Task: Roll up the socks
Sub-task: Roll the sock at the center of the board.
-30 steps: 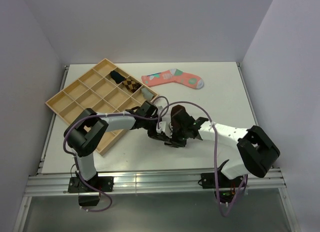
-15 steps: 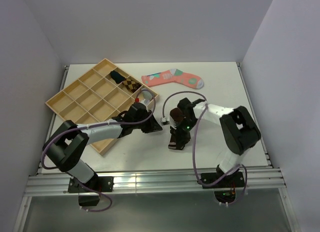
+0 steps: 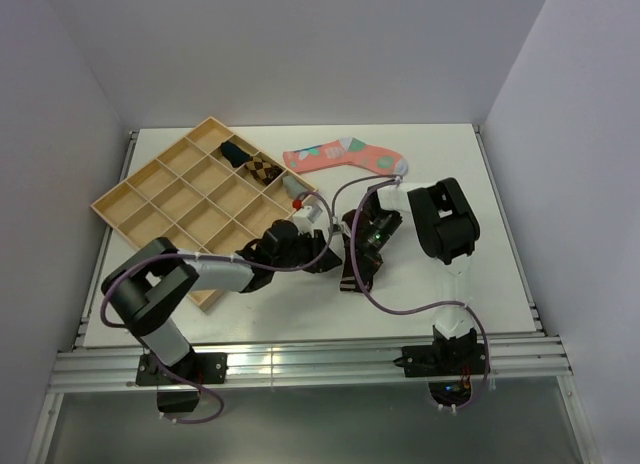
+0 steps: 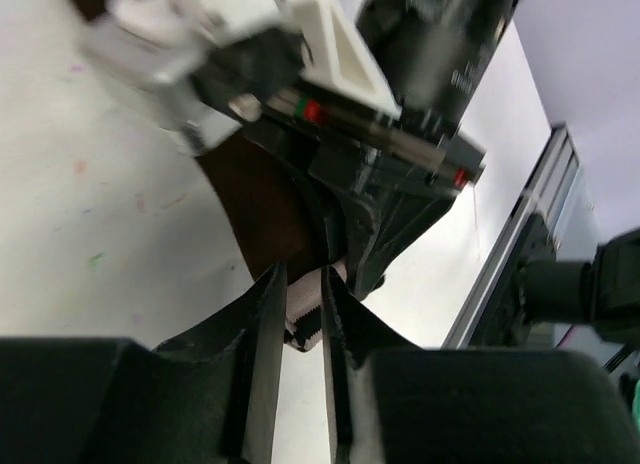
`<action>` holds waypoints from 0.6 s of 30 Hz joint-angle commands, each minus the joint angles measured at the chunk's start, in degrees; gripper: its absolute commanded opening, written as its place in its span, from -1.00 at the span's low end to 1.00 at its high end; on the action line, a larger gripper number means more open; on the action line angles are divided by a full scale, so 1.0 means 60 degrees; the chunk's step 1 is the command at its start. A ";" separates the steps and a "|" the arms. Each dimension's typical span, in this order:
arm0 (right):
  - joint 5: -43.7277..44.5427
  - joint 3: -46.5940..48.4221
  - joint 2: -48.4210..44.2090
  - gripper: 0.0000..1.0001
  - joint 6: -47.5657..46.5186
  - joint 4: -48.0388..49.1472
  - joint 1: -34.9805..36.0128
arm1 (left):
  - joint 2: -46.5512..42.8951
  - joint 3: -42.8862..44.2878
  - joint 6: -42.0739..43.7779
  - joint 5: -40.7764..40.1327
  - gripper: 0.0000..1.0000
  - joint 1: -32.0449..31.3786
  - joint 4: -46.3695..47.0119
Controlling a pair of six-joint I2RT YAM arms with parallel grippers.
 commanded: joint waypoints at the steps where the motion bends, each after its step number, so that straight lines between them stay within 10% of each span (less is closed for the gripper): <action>1: -0.0220 0.0251 -0.0120 -0.98 -0.0348 -0.0698 -0.0094 | 0.0650 0.0240 0.0928 0.0919 -0.48 -0.0242 0.1760; 18: -0.0074 0.0207 0.0070 -0.98 -0.0084 -0.0523 -0.0313 | 0.2453 0.0783 0.0826 0.2459 -0.42 -0.0535 0.2992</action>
